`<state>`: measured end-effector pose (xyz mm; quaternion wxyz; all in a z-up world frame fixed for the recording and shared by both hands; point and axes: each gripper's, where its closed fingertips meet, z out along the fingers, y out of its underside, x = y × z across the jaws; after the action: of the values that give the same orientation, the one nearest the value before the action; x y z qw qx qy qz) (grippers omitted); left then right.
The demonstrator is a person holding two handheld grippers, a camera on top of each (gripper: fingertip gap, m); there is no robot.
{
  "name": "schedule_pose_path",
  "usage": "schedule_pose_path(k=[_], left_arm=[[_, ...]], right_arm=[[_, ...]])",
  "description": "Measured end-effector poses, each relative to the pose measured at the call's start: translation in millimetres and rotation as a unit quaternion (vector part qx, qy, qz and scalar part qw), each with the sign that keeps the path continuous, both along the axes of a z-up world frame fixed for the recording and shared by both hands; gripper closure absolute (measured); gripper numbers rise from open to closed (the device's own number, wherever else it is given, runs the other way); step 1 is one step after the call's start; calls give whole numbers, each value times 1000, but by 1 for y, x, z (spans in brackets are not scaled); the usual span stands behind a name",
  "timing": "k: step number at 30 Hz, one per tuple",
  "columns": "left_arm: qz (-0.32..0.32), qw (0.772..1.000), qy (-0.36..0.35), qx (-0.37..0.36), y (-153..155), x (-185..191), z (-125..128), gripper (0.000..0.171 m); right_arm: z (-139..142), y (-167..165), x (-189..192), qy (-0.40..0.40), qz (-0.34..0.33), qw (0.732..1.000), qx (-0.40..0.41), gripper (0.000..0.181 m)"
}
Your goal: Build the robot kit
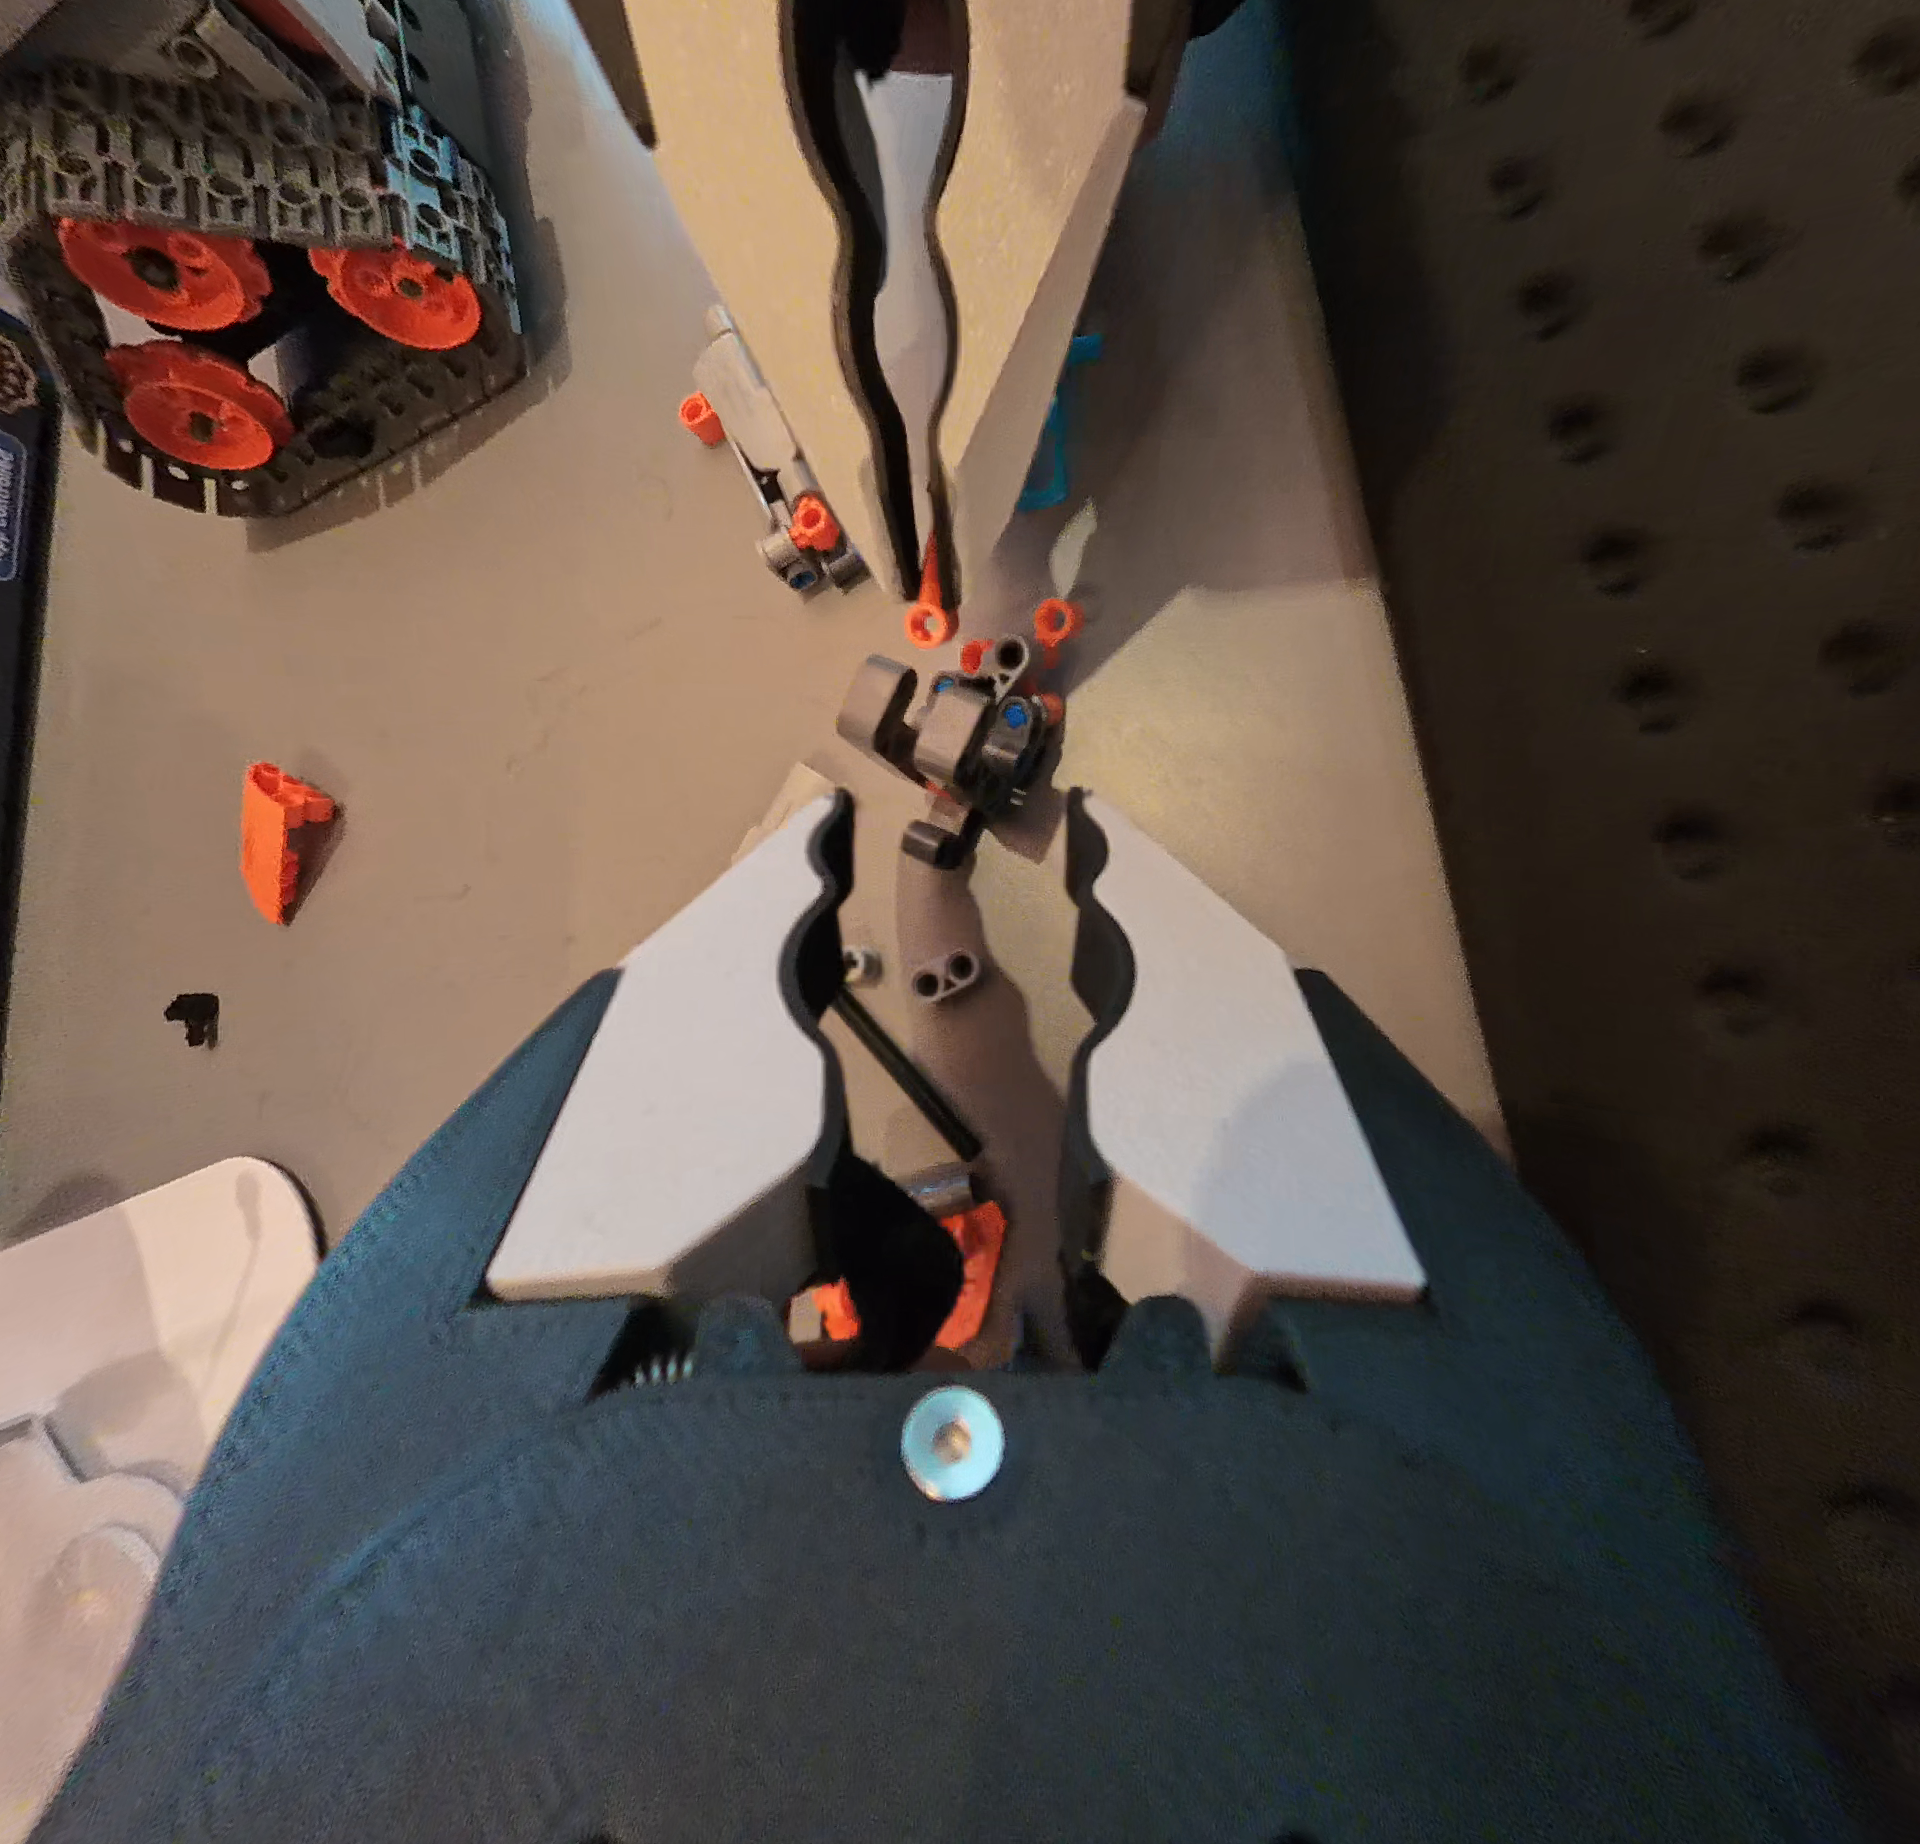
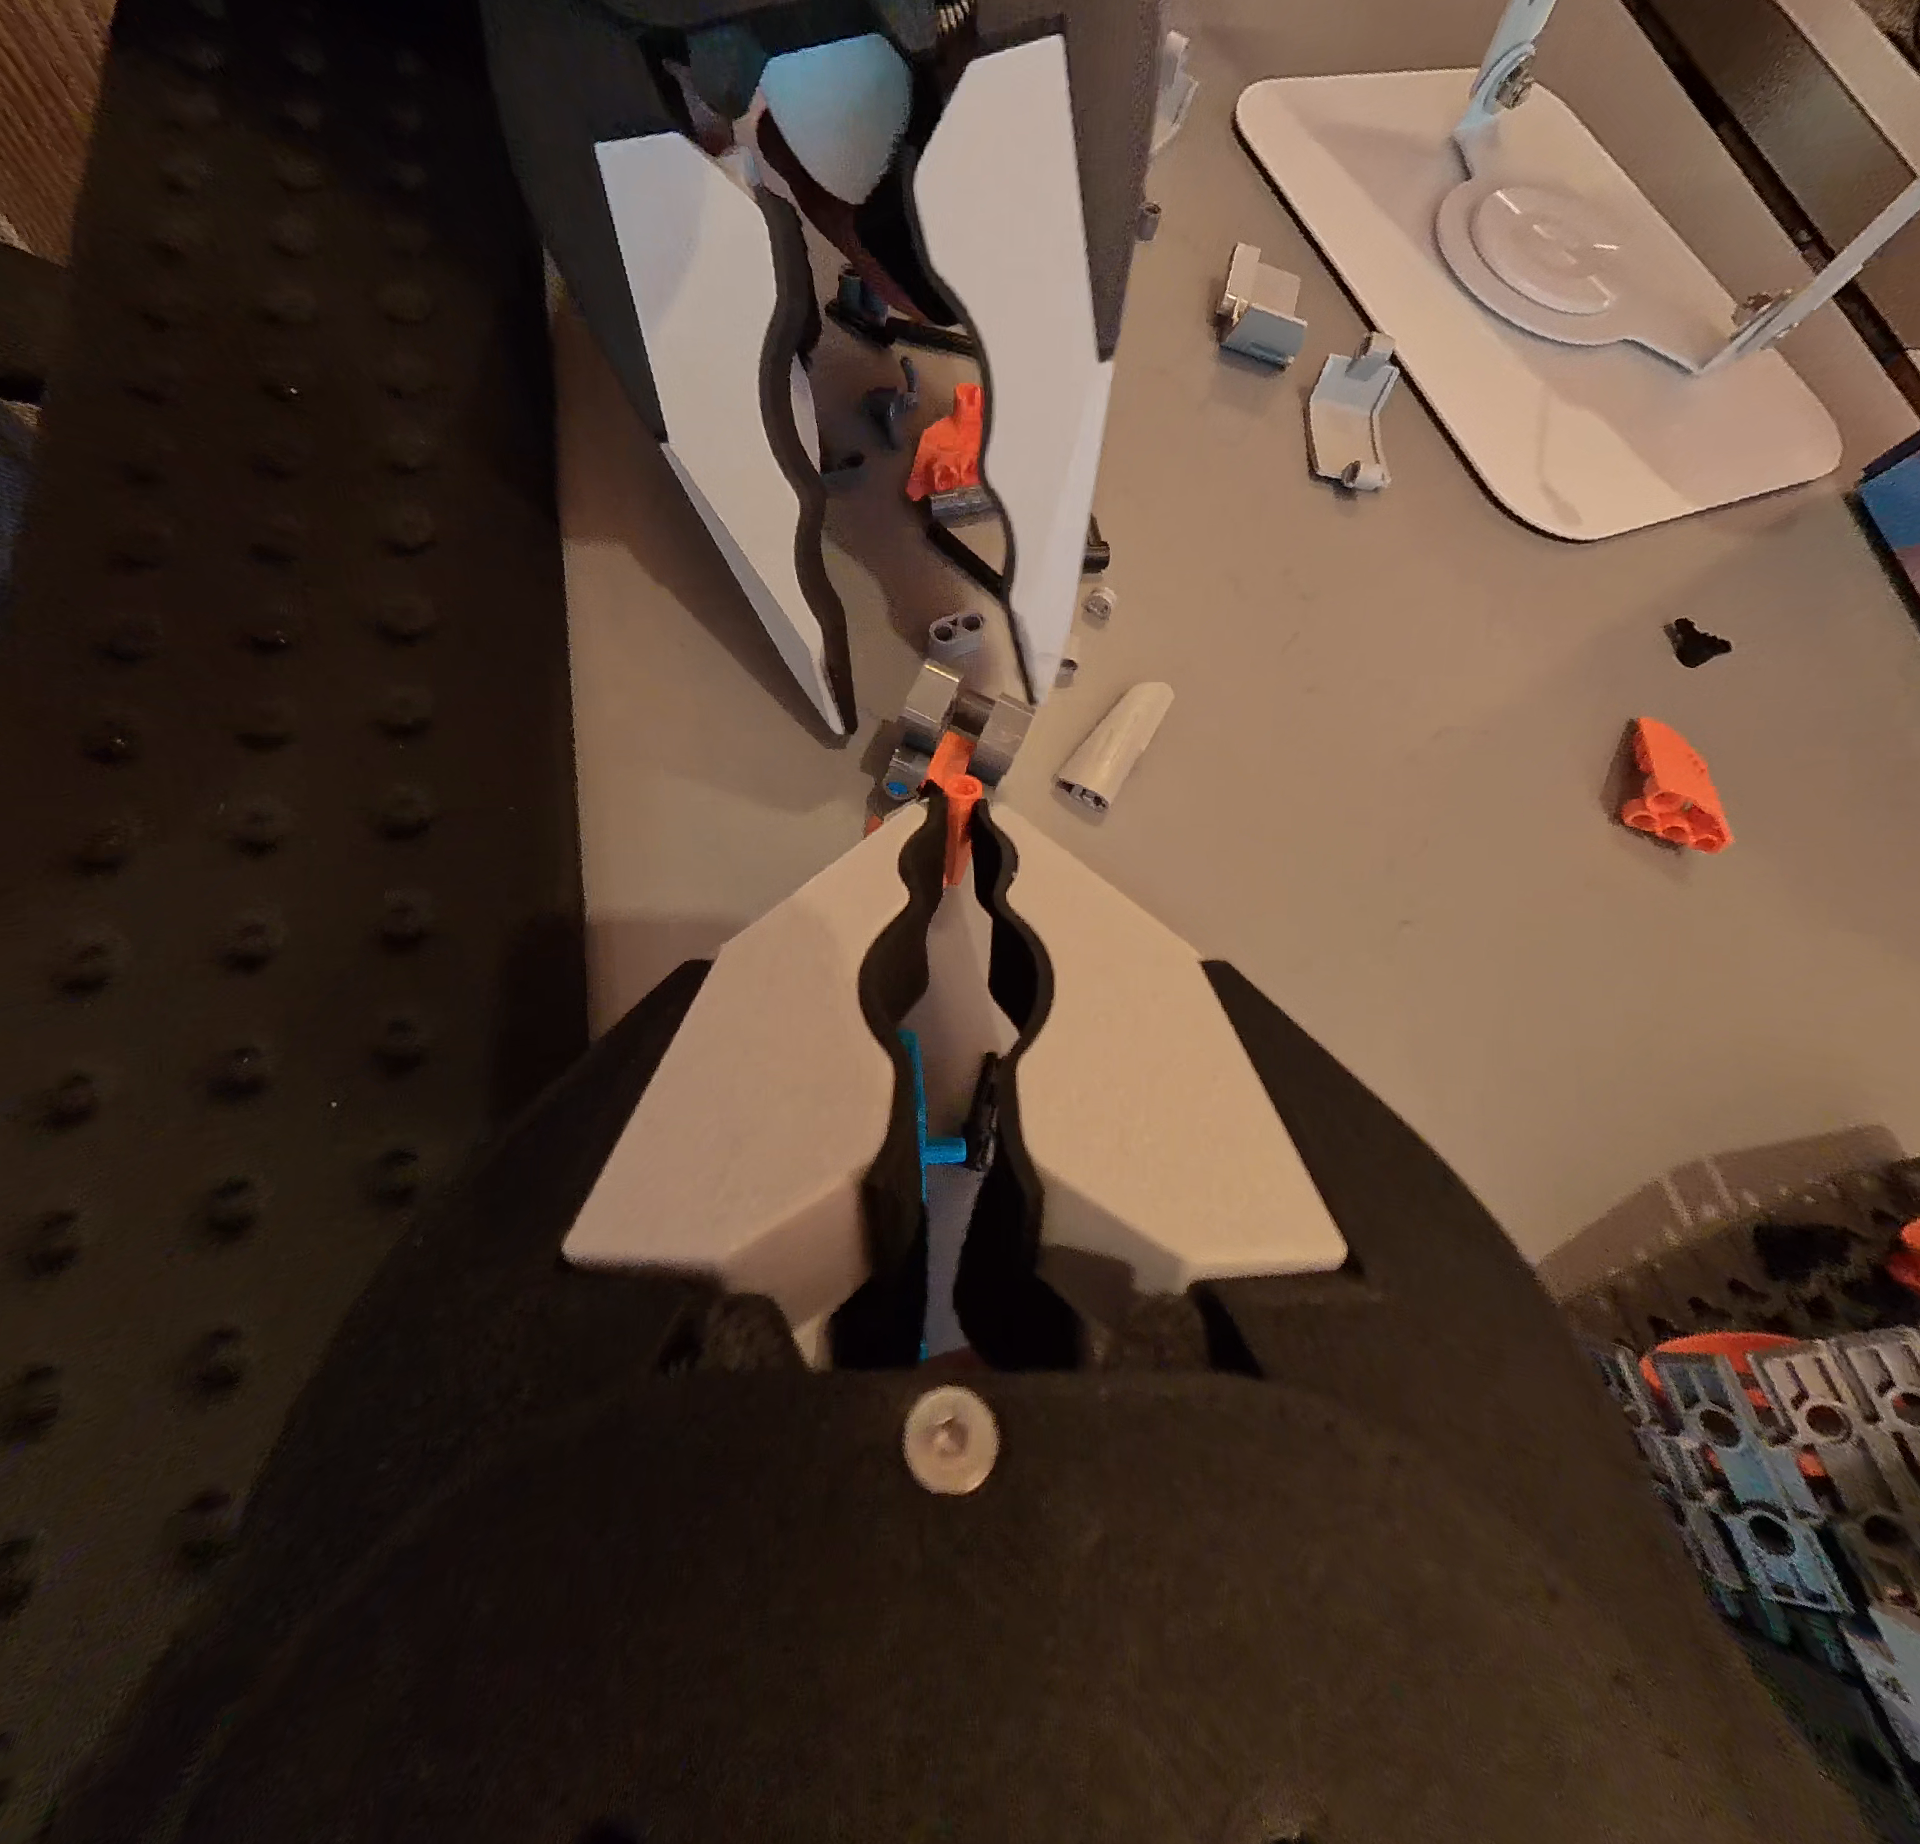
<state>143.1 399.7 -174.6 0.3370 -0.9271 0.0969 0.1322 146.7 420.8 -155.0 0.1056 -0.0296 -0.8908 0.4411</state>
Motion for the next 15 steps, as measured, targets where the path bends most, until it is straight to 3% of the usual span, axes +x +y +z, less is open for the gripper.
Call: schedule_pose_path(k=[3, 8, 15], left_arm=[[-18, 1000, -11, -11, 3, -2, -5, 124], [-50, 998, -31, -8, 14, 3, -11, 144], [13, 1000, -14, 5, 13, -2, -11, 150]], right_arm=[[0, -3, 2, -1, 5, 1000, 2, 179], [-5, -5, 5, -8, 8, 1000, 9, 179], [-3, 0, 1, -12, -4, 1000, 5, 179]])
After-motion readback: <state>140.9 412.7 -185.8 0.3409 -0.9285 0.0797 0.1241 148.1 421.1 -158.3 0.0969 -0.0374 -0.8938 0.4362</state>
